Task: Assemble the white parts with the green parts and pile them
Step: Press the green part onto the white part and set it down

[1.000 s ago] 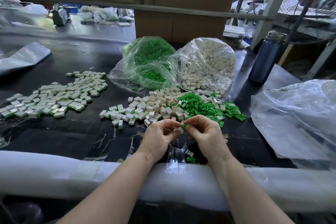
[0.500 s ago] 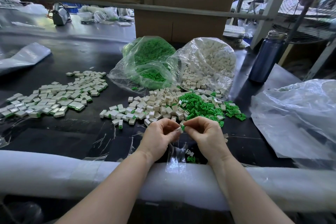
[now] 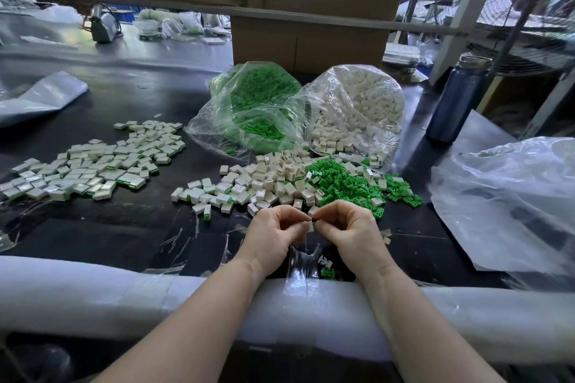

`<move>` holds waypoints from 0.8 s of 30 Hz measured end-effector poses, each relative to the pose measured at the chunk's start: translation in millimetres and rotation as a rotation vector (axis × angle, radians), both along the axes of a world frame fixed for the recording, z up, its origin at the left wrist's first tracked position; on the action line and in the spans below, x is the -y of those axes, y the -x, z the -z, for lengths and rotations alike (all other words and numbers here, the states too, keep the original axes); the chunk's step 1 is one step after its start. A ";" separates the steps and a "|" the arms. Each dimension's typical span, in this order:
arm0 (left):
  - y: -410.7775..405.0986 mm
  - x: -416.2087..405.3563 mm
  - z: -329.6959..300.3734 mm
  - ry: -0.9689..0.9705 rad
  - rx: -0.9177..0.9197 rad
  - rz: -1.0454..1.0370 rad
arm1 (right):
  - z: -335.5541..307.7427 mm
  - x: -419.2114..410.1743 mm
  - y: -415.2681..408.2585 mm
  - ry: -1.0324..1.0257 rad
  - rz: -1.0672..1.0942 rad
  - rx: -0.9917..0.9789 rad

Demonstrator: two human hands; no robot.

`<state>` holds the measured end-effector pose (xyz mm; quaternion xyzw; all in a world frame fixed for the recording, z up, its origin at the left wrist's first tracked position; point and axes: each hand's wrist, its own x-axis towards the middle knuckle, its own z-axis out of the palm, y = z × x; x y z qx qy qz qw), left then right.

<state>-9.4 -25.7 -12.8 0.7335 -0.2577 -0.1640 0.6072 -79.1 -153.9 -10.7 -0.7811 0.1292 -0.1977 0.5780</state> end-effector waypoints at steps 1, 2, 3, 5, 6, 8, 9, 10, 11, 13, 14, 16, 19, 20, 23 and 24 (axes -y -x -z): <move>0.3 0.1 -0.1 -0.004 0.002 -0.002 | -0.2 0.1 0.2 -0.008 0.002 -0.003; 0.4 0.2 -0.4 -0.006 0.002 -0.001 | -0.6 0.3 0.3 -0.012 0.003 -0.007; 0.5 0.2 -0.5 -0.010 0.002 0.001 | -0.8 0.5 0.5 -0.016 0.004 -0.012; 0.6 0.3 -0.6 -0.023 0.008 0.011 | -1.3 0.5 0.7 -0.027 -0.001 -0.022; 0.7 0.2 -0.6 -0.033 0.016 0.018 | -1.3 0.6 1.0 -0.033 -0.006 -0.025; 1.1 0.0 -0.4 -0.053 0.043 0.030 | -1.2 1.4 1.3 -0.033 -0.012 -0.033; 1.2 0.0 -0.6 -0.057 0.057 0.034 | -1.3 2.0 1.4 -0.030 -0.016 -0.037; 1.2 -0.2 -0.6 -0.060 0.068 0.037 | -1.2 2.4 1.5 -0.029 -0.021 -0.041; 1.3 -0.3 -0.5 -0.063 0.076 0.042 | -1.1 2.9 1.6 -0.030 -0.027 -0.045; 1.4 0.0 -0.2 -0.082 0.093 0.058 | -0.6 3.5 1.4 -0.032 -0.042 -0.057; 1.6 0.1 0.2 -0.101 0.103 0.070 | -0.2 3.5 1.5 -0.029 -0.051 -0.065; 1.8 0.4 0.8 -0.132 0.123 0.083 | 0.1 3.4 1.1 -0.013 -0.058 -0.076; 1.2 0.2 1.3 -0.109 0.121 0.076 | 0.3 2.8 0.3 -0.031 -0.039 -0.057; 1.2 0.4 1.5 -0.096 0.122 0.064 | 0.3 2.5 0.3 -0.056 -0.028 -0.045; 1.9 2.0 2.1 -0.085 0.145 0.037 | 0.7 2.0 -0.4 -0.135 0.005 -0.027; 2.4 2.5 2.3 -0.088 0.154 0.038 | 0.8 2.2 -0.8 -0.146 0.012 -0.026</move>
